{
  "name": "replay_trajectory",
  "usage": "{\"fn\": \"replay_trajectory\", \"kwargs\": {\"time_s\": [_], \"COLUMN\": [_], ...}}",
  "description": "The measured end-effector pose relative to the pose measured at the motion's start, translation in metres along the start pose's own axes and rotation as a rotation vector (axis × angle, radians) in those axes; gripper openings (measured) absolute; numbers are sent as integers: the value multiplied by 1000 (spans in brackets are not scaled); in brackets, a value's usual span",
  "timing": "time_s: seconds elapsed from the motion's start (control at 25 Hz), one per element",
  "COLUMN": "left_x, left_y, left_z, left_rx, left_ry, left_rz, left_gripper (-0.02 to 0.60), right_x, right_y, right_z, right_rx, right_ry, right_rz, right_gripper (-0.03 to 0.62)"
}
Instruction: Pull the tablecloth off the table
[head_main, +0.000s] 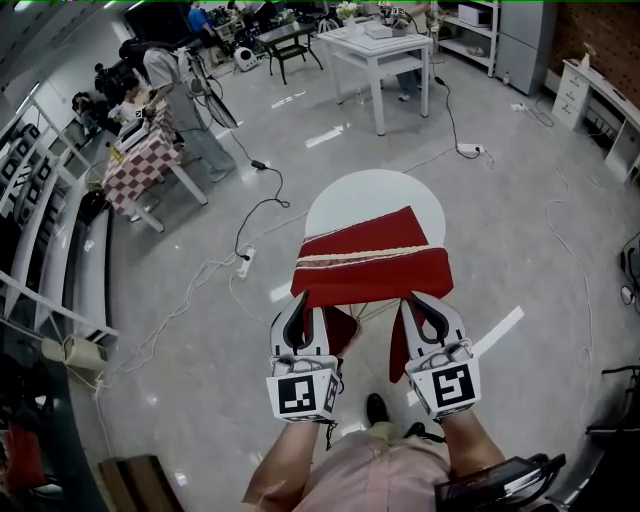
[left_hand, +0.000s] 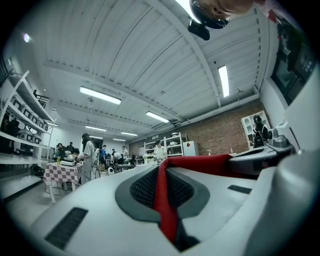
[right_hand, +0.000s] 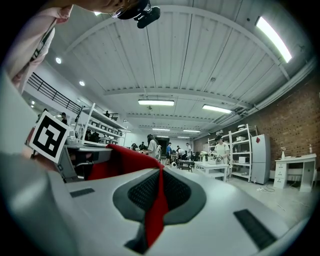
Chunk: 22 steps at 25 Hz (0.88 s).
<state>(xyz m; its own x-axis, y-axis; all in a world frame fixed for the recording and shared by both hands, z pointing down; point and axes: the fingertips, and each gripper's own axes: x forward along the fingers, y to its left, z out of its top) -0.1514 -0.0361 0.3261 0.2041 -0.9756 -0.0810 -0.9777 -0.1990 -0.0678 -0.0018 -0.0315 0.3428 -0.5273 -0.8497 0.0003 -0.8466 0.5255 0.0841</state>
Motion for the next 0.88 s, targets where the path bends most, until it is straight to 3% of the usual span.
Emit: {"fn": "replay_trajectory", "kwargs": {"time_s": [0.72, 0.88], "left_x": [-40, -49], "left_y": [-25, -34], "left_z": [10, 11], "left_rx": [-2, -4], "left_ry": [10, 5], "left_rz": [23, 28], "left_gripper": [37, 37], "right_x": [-43, -55], "right_y": [7, 3], "right_z": [8, 8], "right_rx": [-31, -2], "right_ry": [-25, 28], "right_rz": [34, 11], "right_gripper": [28, 28]}}
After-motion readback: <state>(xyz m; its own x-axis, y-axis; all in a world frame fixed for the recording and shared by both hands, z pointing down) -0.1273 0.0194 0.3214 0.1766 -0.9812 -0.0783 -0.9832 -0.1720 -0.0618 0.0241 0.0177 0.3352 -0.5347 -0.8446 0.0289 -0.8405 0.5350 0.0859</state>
